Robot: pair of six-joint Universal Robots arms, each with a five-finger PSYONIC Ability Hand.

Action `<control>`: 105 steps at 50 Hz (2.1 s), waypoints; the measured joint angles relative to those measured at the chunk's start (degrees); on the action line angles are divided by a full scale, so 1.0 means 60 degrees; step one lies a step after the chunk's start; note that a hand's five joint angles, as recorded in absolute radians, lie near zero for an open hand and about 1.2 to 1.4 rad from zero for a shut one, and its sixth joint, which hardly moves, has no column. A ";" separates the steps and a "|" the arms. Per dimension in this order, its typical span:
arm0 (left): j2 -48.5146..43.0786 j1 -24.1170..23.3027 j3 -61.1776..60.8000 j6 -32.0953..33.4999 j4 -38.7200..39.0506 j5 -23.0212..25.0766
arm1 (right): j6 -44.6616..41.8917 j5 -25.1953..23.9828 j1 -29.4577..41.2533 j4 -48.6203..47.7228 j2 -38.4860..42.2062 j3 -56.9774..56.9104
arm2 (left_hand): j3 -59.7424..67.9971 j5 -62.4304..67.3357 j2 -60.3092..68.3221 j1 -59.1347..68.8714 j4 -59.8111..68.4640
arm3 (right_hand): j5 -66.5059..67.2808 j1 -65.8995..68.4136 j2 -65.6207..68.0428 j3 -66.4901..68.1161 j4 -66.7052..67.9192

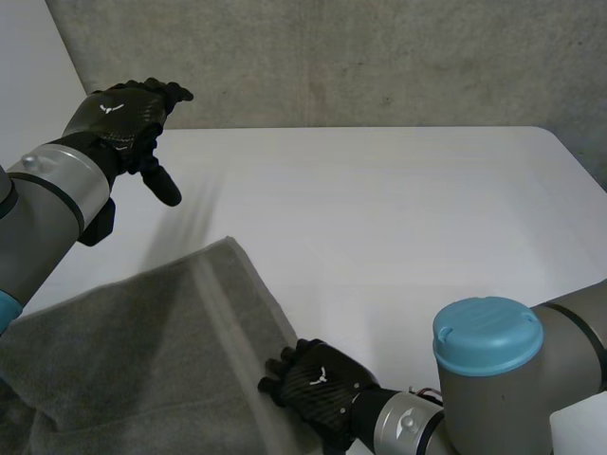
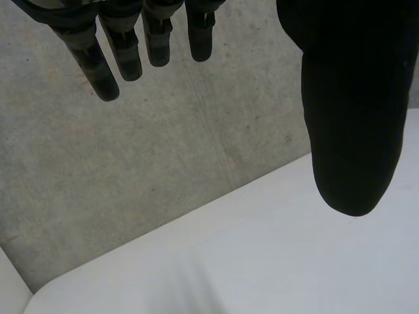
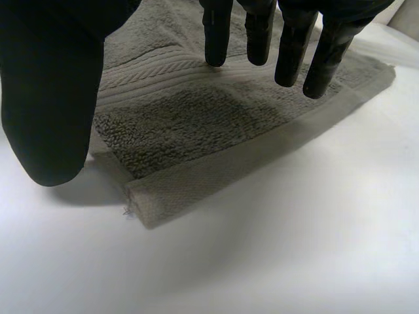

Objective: Fold the towel.

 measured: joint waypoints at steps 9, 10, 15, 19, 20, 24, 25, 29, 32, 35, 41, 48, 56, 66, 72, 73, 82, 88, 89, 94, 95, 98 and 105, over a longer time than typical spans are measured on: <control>-0.0002 0.0000 -0.0056 -0.0003 0.0098 0.0007 | -0.0004 0.0079 0.0132 -0.0558 0.0223 0.0019 | 0.0000 0.0000 -0.0001 0.0000 0.0001 | 0.0000 0.0001 0.0000 0.0001 0.0000; -0.0002 0.0000 -0.0057 -0.0005 0.0098 0.0008 | -0.0004 0.0083 0.0135 -0.0634 0.0239 0.0021 | 0.0000 0.0000 -0.0001 0.0000 0.0001 | -0.0001 0.0000 0.0000 0.0001 0.0000; -0.0005 0.0000 -0.0058 -0.0010 0.0101 0.0010 | 0.0006 0.0095 0.0134 -0.1025 0.0299 0.0003 | 0.0000 0.0005 -0.0001 0.0000 0.0001 | -0.0002 0.0000 0.0000 0.0001 0.0000; -0.0004 0.0000 -0.0064 -0.0011 0.0111 0.0010 | 0.0012 0.0119 0.0125 -0.1381 0.0388 -0.0030 | -0.0001 0.0004 -0.0001 0.0000 0.0001 | -0.0002 0.0000 0.0000 0.0001 0.0000; -0.0005 0.0001 -0.0065 -0.0011 0.0113 0.0010 | 0.0012 0.0133 0.0125 -0.1445 0.0405 -0.0035 | -0.0001 0.0005 -0.0001 0.0000 0.0001 | -0.0006 0.0000 0.0000 0.0001 0.0000; -0.0009 0.0000 -0.0069 -0.0011 0.0117 0.0010 | 0.0013 0.0319 0.0124 -0.1834 0.0483 -0.0063 | -0.0001 0.0005 -0.0001 0.0000 0.0001 | -0.0008 0.0000 0.0000 0.0001 0.0000; -0.0008 0.0000 -0.0069 -0.0011 0.0118 0.0010 | 0.0014 0.0428 0.0123 -0.1985 0.0508 -0.0073 | 0.0000 0.0005 -0.0001 0.0000 0.0001 | -0.0006 0.0000 0.0000 0.0001 0.0000; -0.0006 0.0000 -0.0071 -0.0011 0.0120 0.0010 | 0.0009 0.0676 0.0120 -0.2320 0.0554 -0.0091 | -0.0001 0.0005 -0.0001 0.0000 0.0001 | 0.0002 0.0001 0.0001 0.0023 0.0000; -0.0004 0.0000 -0.0071 -0.0010 0.0120 0.0010 | 0.0004 0.0771 0.0119 -0.2472 0.0590 -0.0102 | -0.0001 0.0005 -0.0001 0.0000 0.0001 | 0.0197 0.0031 0.0052 0.0163 0.0037; -0.0002 0.0000 -0.0071 -0.0010 0.0120 0.0010 | 0.0000 0.0816 0.0118 -0.2592 0.0632 -0.0116 | -0.0001 0.0005 -0.0001 0.0000 0.0001 | 0.0462 0.0119 0.0460 0.0577 0.0388; -0.0004 0.0000 -0.0071 -0.0010 0.0120 0.0010 | 0.0007 0.0813 0.0117 -0.2831 0.0658 -0.0135 | -0.0023 0.0005 -0.0019 0.0000 -0.0009 | 0.2026 0.1823 0.2228 0.2371 0.2215; -0.0006 0.0000 -0.0071 -0.0010 0.0119 0.0010 | 0.0039 0.0791 0.0117 -0.3144 0.0649 -0.0139 | -0.0023 0.0005 -0.0021 0.0000 -0.0014 | 0.3114 0.2766 0.3423 0.3529 0.3357; -0.0004 0.0000 -0.0070 -0.0010 0.0119 0.0009 | 0.0037 0.0708 0.0117 -0.3209 0.0778 -0.0158 | -0.0023 0.0005 -0.0021 0.0000 -0.0014 | 0.4942 0.4402 0.5368 0.5422 0.5266; -0.0001 0.0000 -0.0070 -0.0010 0.0119 0.0012 | 0.0042 0.0653 0.0117 -0.3197 0.1010 -0.0240 | -0.0023 0.0004 -0.0021 0.0000 -0.0014 | 0.6874 0.6036 0.7277 0.7329 0.7191; -0.0009 -0.0004 -0.0071 -0.0006 0.0119 0.0020 | 0.0051 0.0666 0.0091 -0.3190 0.0985 -0.0329 | -0.0023 0.0005 -0.0021 0.0000 -0.0014 | 0.8679 0.7212 0.9095 0.9057 0.9124; -0.0016 -0.0006 -0.0072 -0.0004 0.0119 0.0022 | 0.0056 0.0677 0.0084 -0.3187 0.0958 -0.0340 | -0.0023 0.0004 -0.0021 0.0000 -0.0014 | 0.8679 0.7212 0.9095 0.9057 0.9124; -0.0070 -0.0050 -0.0084 0.0021 0.0091 0.0036 | 0.0464 0.1623 -0.0487 -0.2991 0.0130 -0.0990 | -0.0023 0.0004 -0.0021 0.0000 -0.0014 | 0.8716 0.7212 0.9096 0.9127 0.9154; -0.0055 -0.0159 -0.0115 0.0033 0.0039 0.0030 | 0.0585 0.3119 -0.1676 -0.2326 0.0033 -0.1859 | -0.0006 0.0005 0.0003 0.0018 0.0006 | 0.8760 0.7212 0.9096 0.9237 0.9155; -0.0040 -0.0211 -0.0143 0.0034 0.0025 0.0027 | 0.0551 0.3405 -0.2025 -0.2086 0.0090 -0.2107 | 0.0000 0.0005 0.0003 0.0034 0.0010 | 0.8760 0.7212 0.9096 0.9237 0.9155; -0.0001 -0.0520 -0.0290 0.0042 -0.0024 0.0025 | 0.0252 0.3745 -0.2992 -0.1562 0.0405 -0.2675 | 0.0079 0.0004 0.0084 0.0034 0.0063 | 0.8841 0.7212 0.9096 0.9242 0.9156; -0.0001 -0.0520 -0.0290 0.0042 -0.0024 0.0025 | 0.0252 0.3745 -0.2992 -0.1562 0.0405 -0.2675 | 0.0079 0.0004 0.0084 0.0034 0.0063 | 0.8841 0.7212 0.9096 0.9242 0.9156; 0.0025 -0.0991 -0.0568 0.0043 -0.0148 0.0019 | -0.0190 0.3757 -0.3654 -0.1422 0.0658 -0.2956 | 0.0629 0.0401 0.0631 0.0674 0.0623 | 0.8849 0.7212 0.9096 0.9243 0.9156; 0.0028 -0.2179 -0.1483 0.0030 -0.0580 -0.0075 | -0.0952 0.3806 -0.4602 -0.1473 0.1072 -0.3389 | 0.1713 0.1460 0.1717 0.1729 0.1702 | 0.8850 0.7212 0.9096 0.9243 0.9156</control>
